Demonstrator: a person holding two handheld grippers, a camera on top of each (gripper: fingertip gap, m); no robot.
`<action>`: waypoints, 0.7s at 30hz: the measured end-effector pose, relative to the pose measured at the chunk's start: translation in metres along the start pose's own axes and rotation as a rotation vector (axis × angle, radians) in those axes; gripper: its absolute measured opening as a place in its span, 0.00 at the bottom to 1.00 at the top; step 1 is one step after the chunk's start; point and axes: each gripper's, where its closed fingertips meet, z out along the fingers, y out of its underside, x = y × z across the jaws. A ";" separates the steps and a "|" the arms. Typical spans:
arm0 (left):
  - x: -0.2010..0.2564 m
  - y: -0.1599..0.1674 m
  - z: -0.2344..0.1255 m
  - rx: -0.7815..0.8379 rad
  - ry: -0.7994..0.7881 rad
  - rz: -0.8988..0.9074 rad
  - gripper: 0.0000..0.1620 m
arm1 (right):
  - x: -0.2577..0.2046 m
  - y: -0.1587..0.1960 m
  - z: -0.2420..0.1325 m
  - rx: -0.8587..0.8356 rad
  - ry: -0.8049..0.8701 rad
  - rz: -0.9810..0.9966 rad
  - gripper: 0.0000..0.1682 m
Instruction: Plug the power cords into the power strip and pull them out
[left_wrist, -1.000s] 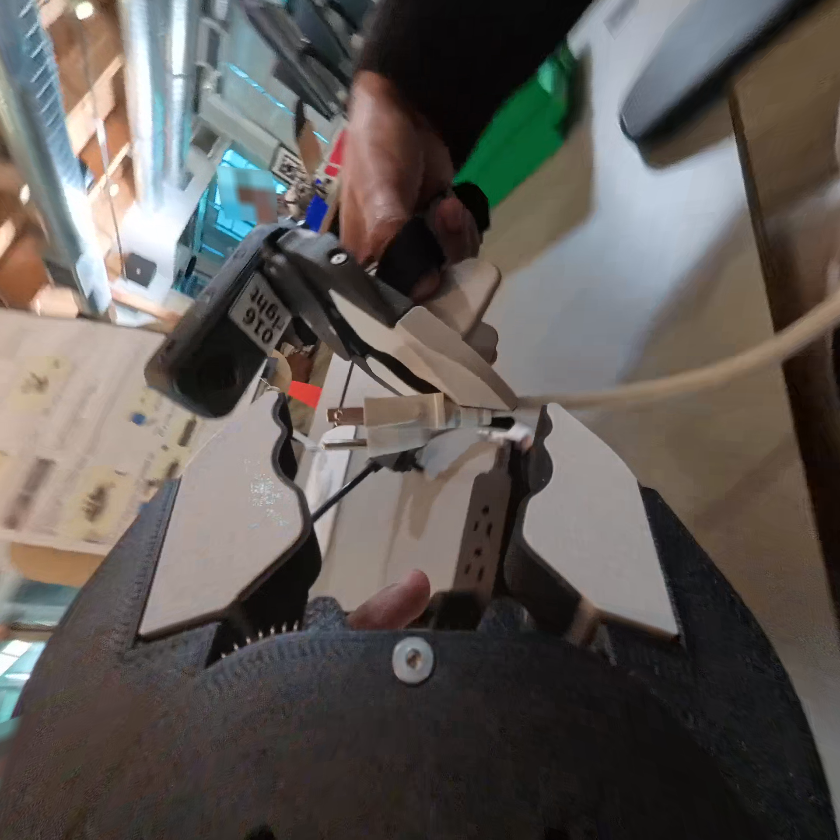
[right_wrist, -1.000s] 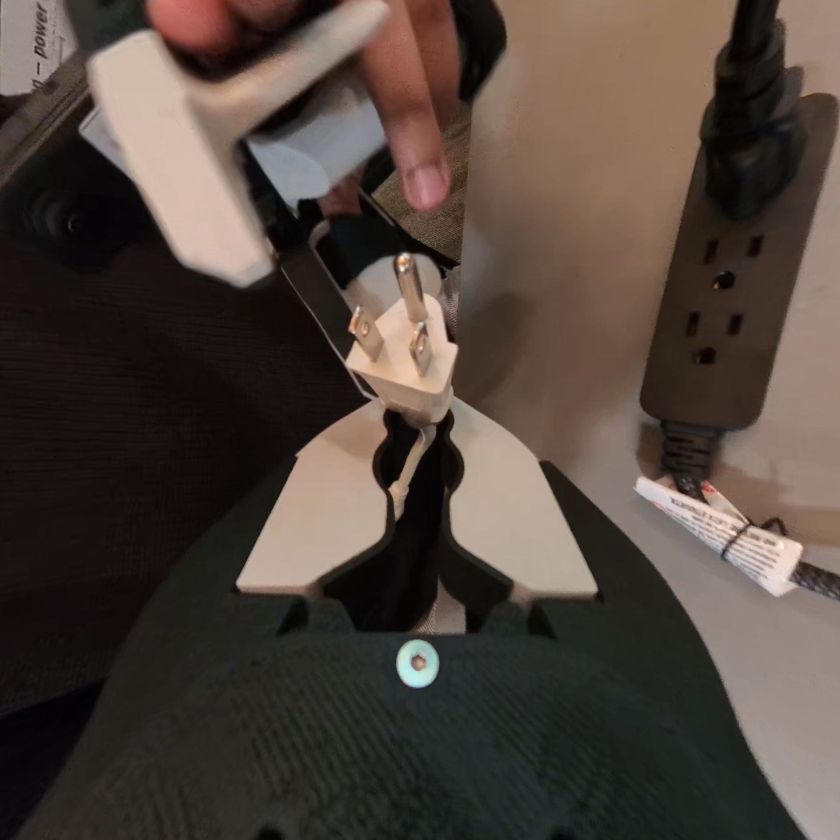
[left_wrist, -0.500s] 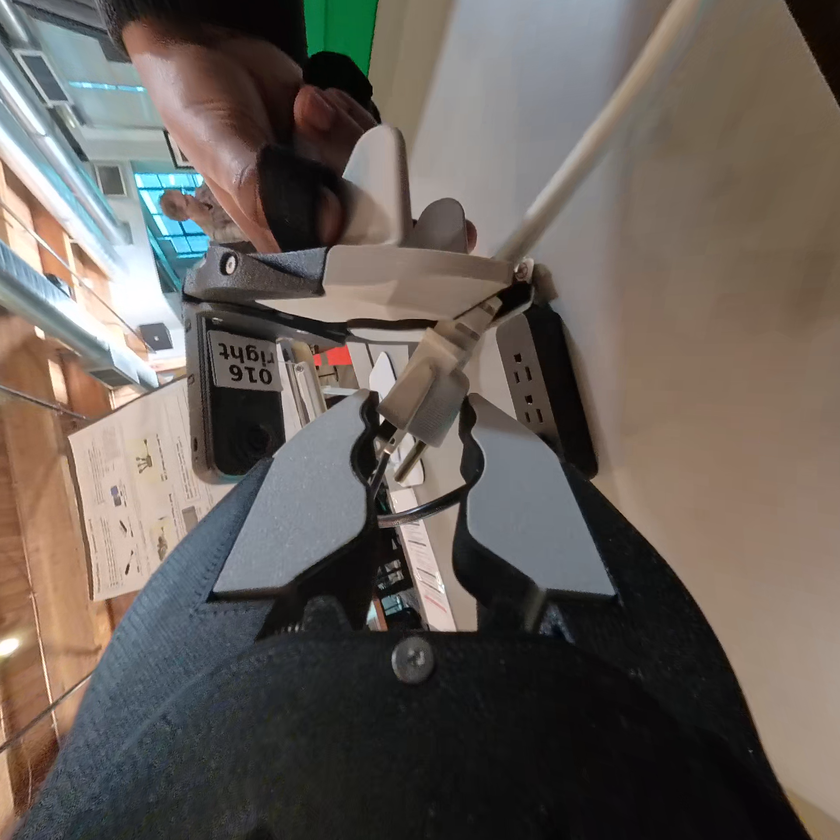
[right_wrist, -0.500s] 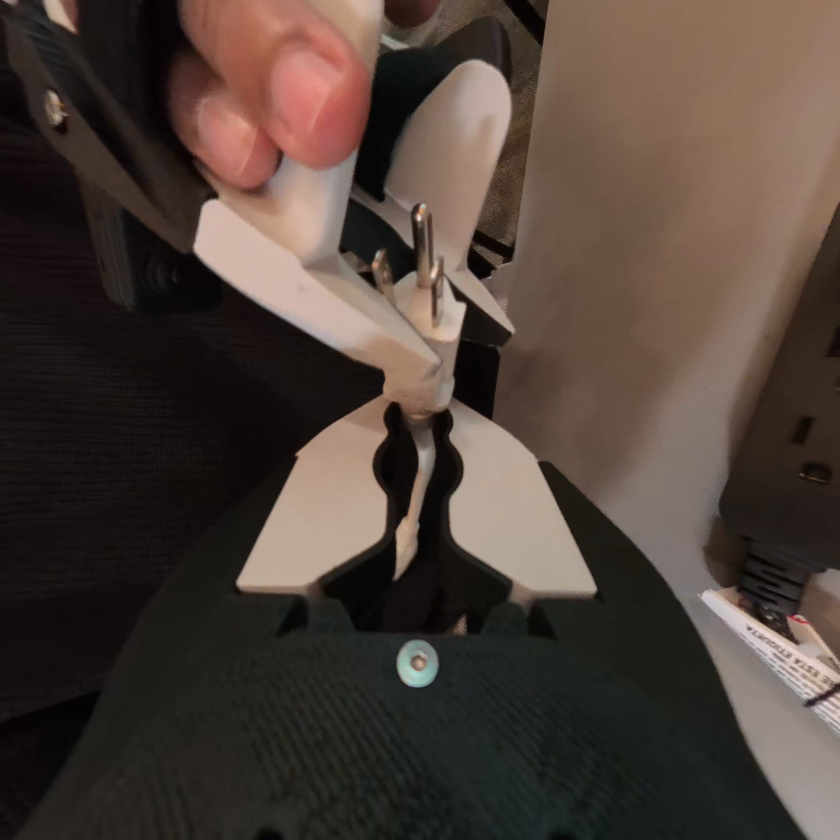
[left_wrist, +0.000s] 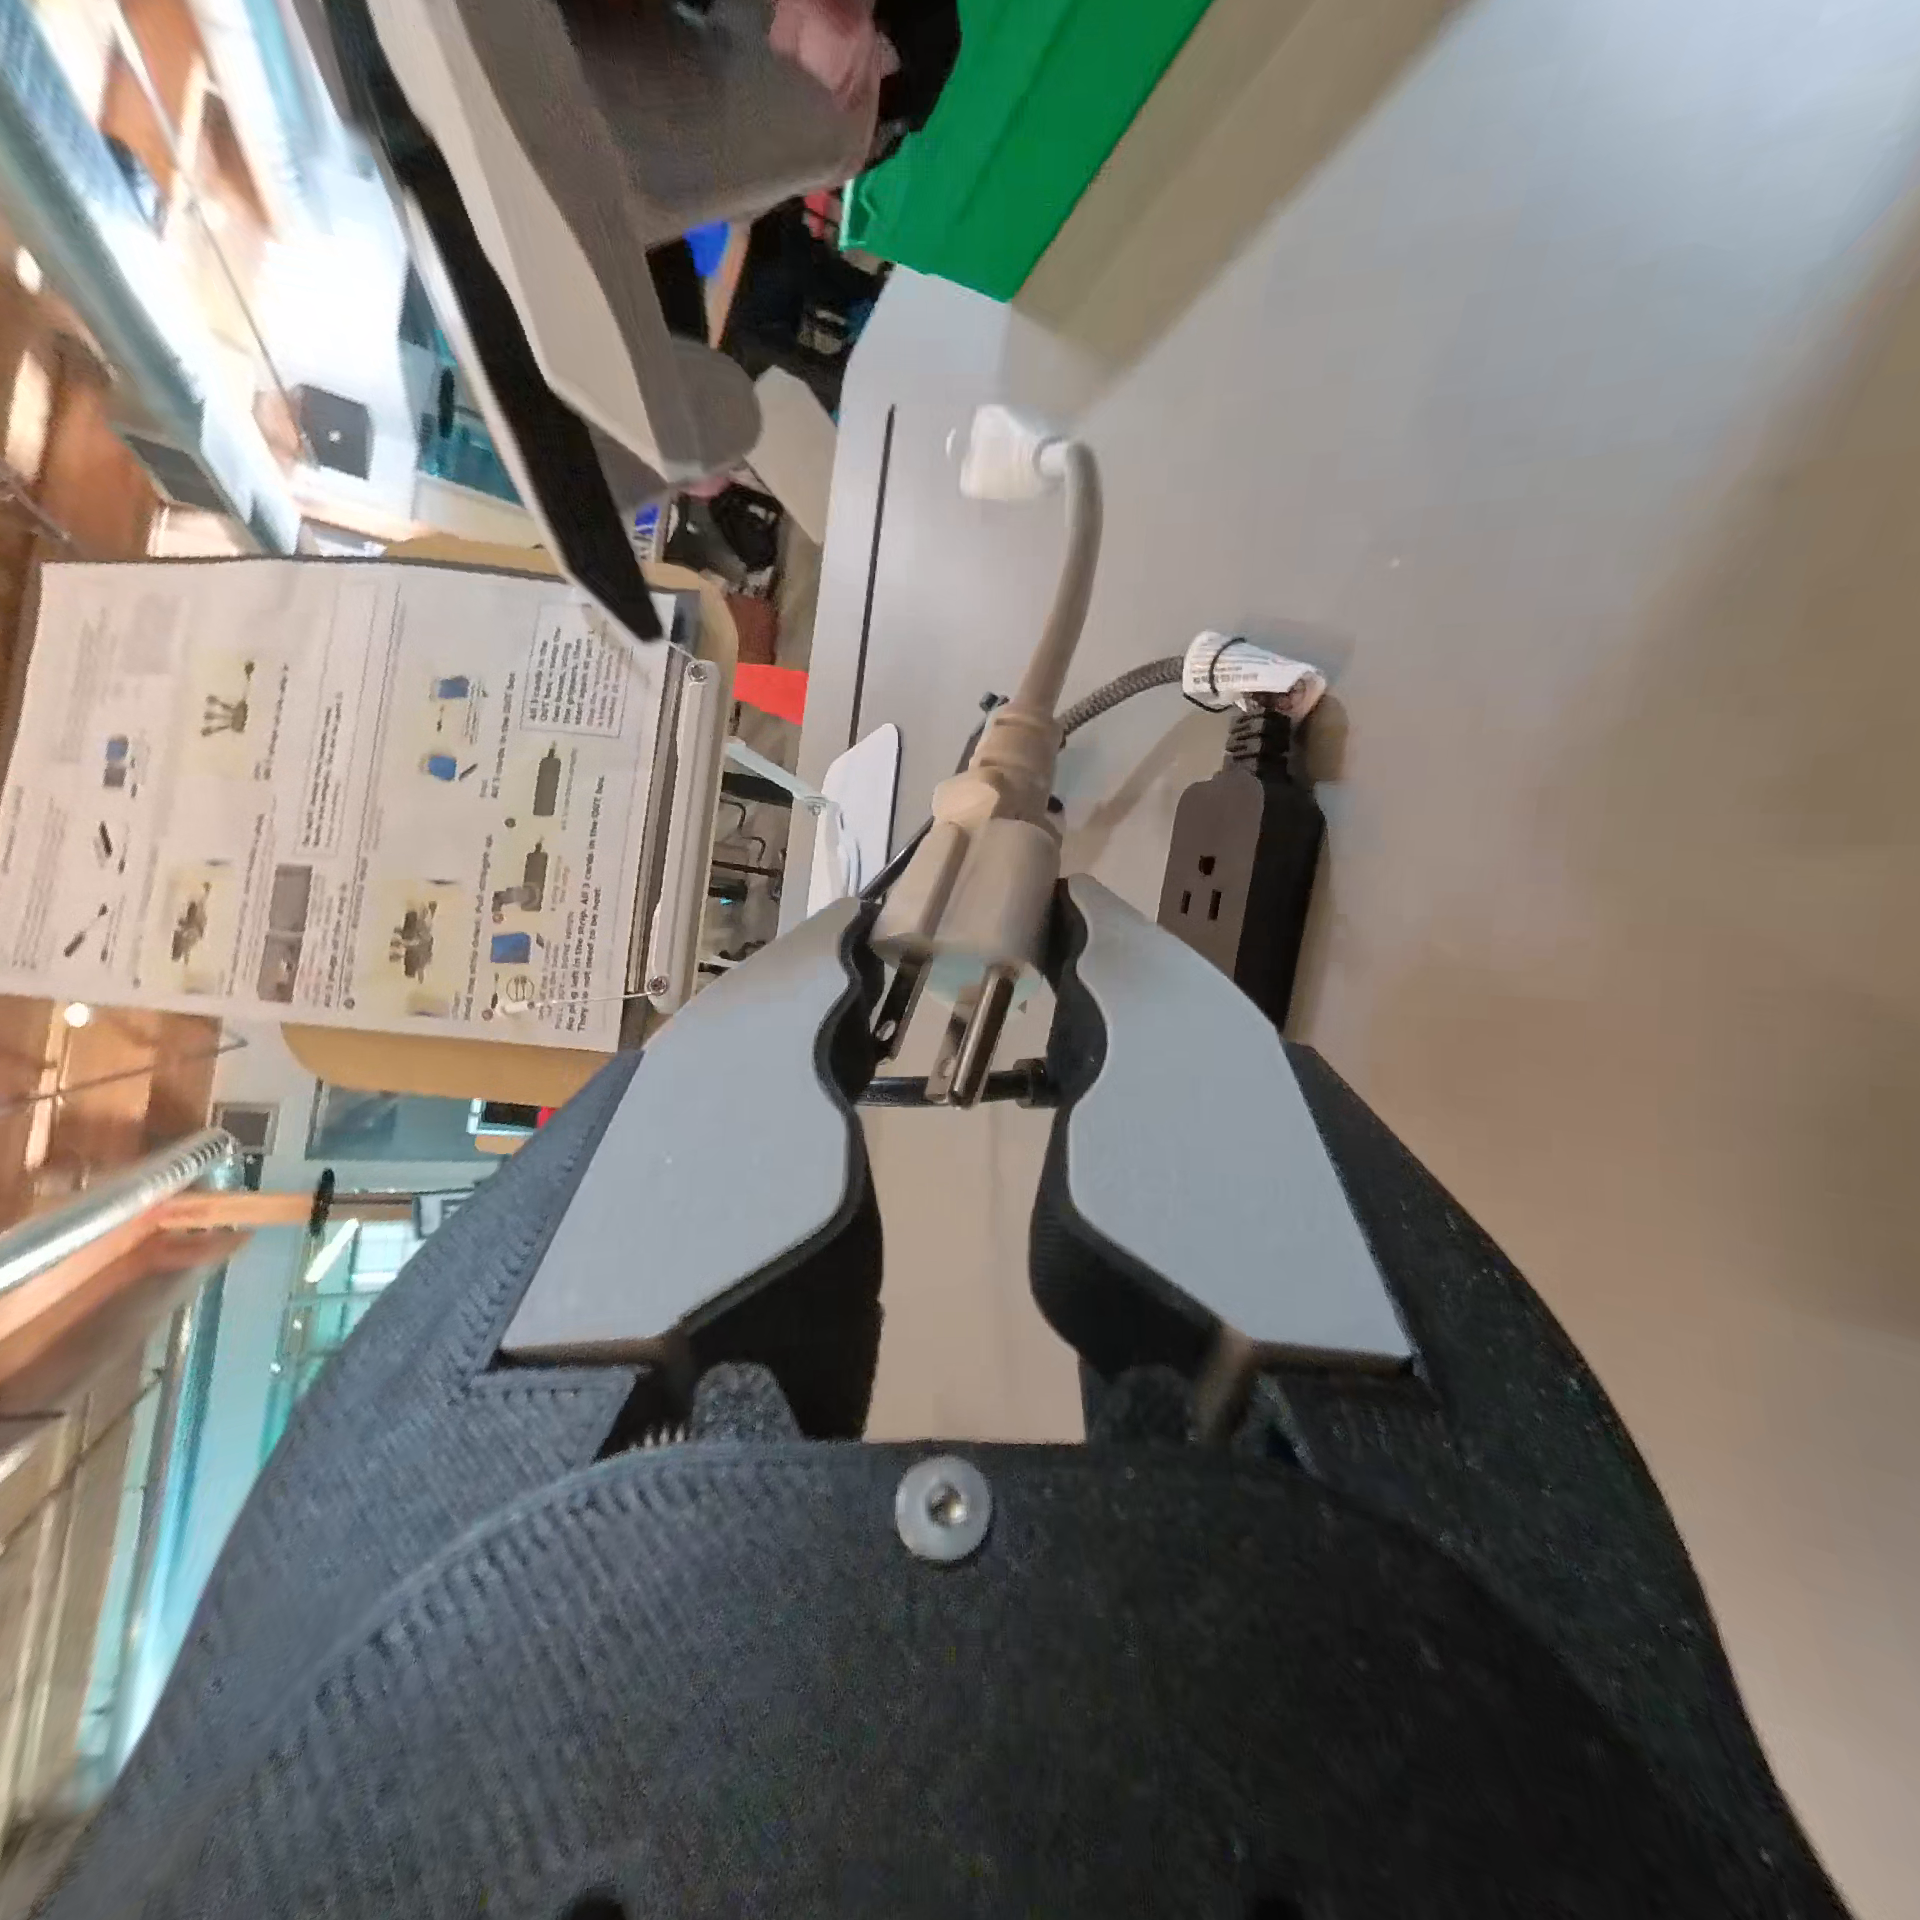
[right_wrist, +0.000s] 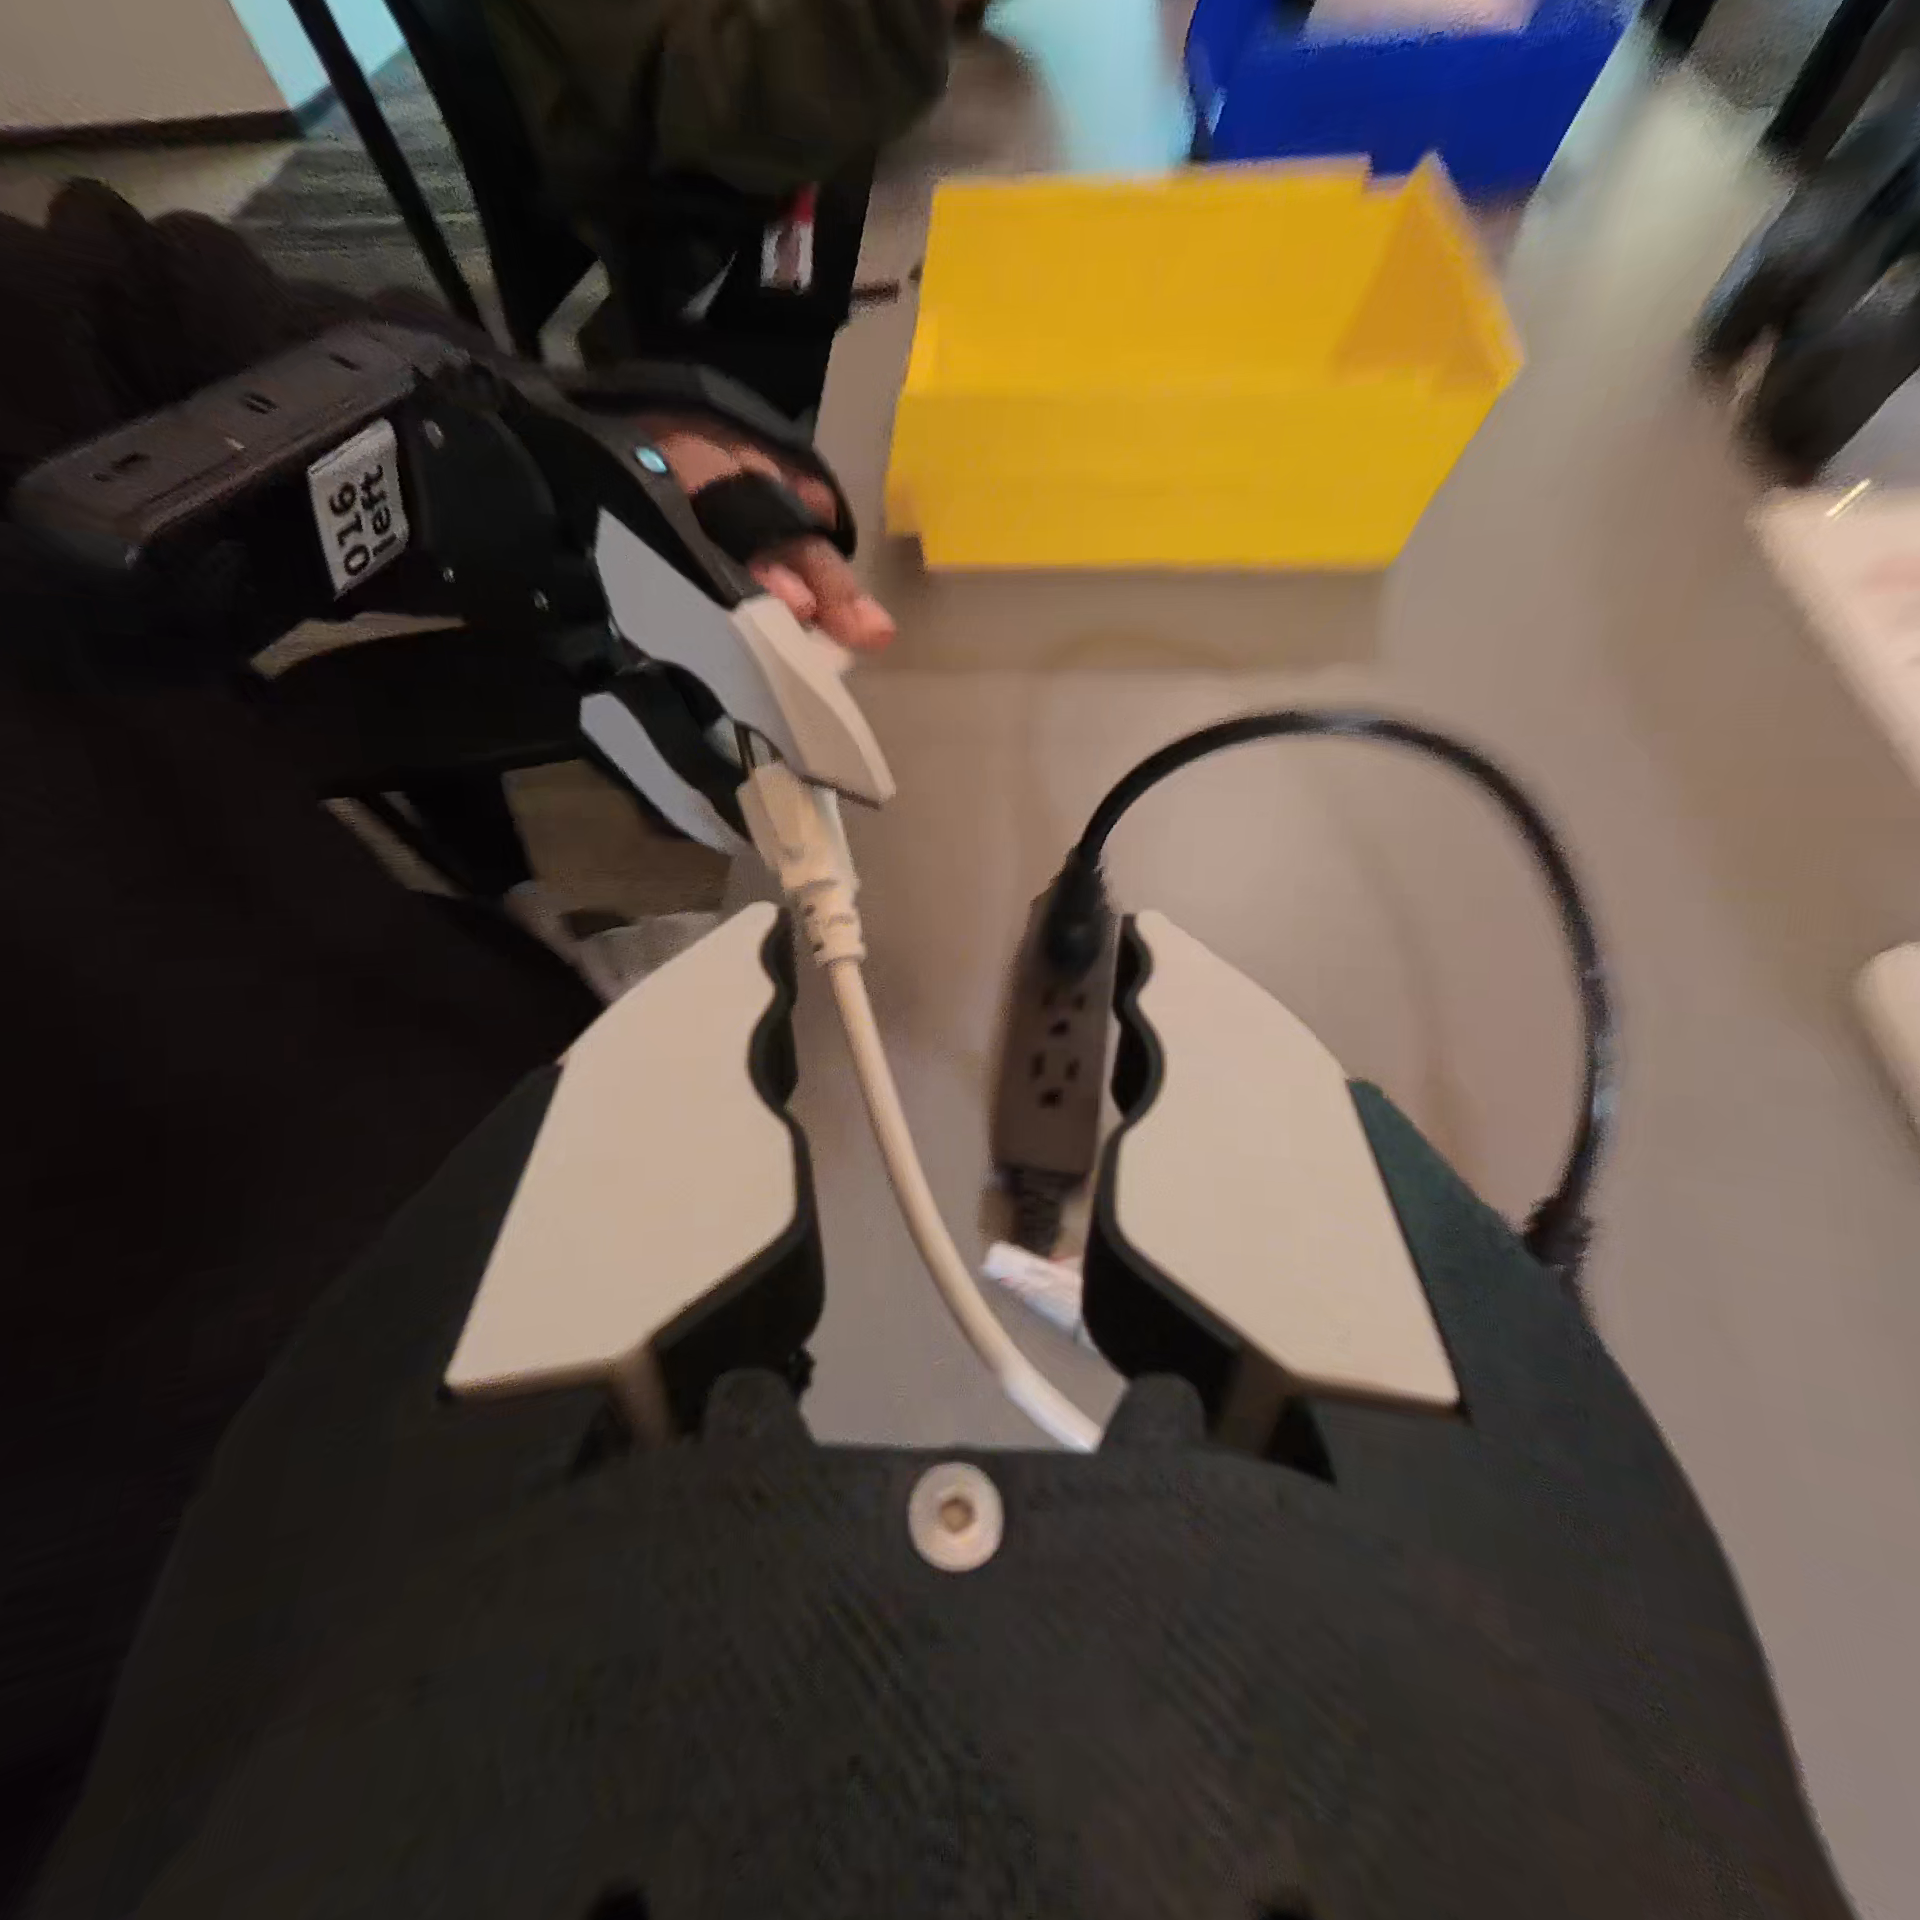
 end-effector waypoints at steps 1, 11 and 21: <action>-0.001 -0.001 0.001 0.008 -0.008 -0.034 0.19 | -0.002 -0.004 -0.002 0.023 0.021 -0.043 0.38; -0.015 -0.027 -0.003 0.149 -0.009 -0.274 0.19 | -0.028 0.016 0.015 -0.058 0.024 -0.341 0.23; -0.014 -0.032 0.004 0.175 -0.031 -0.279 0.19 | -0.042 0.032 0.028 -0.180 -0.135 -0.201 0.19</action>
